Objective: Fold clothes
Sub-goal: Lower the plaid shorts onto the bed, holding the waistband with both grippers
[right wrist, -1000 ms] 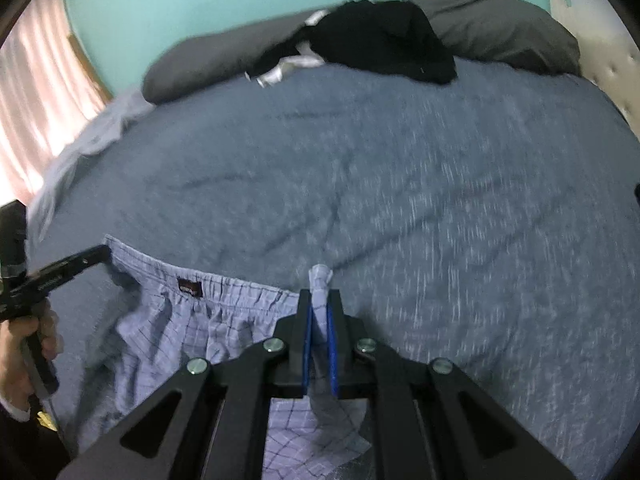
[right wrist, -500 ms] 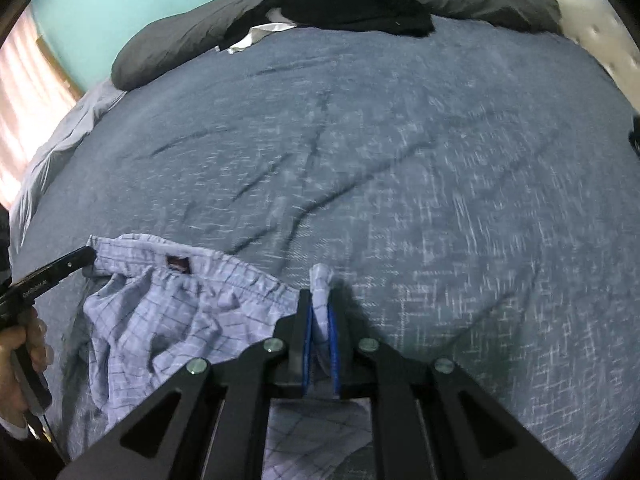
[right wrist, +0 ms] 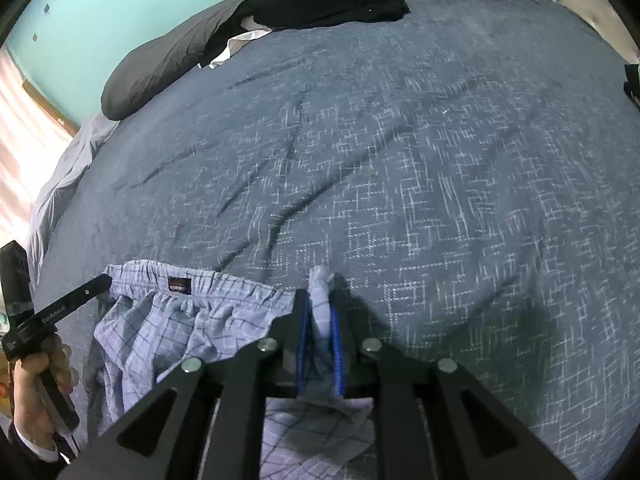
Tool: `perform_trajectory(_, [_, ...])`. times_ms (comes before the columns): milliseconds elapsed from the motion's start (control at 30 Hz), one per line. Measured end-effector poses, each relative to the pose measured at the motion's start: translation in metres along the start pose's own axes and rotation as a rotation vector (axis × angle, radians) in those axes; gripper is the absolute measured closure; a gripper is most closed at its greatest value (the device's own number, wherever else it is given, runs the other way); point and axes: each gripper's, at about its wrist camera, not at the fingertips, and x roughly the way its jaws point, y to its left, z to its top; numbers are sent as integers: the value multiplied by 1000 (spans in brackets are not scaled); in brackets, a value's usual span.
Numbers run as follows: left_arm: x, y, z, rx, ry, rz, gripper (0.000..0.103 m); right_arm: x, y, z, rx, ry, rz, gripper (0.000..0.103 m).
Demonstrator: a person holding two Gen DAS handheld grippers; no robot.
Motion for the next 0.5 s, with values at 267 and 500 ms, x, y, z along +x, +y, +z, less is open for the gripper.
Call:
perform_trajectory(267, [4,8,3,-63,24,-56,68,-2,-20,7,124,-17,70,79])
perform_trajectory(500, [5,3,5,-27,8,-36,85,2,-15,8,83,-18,20,79])
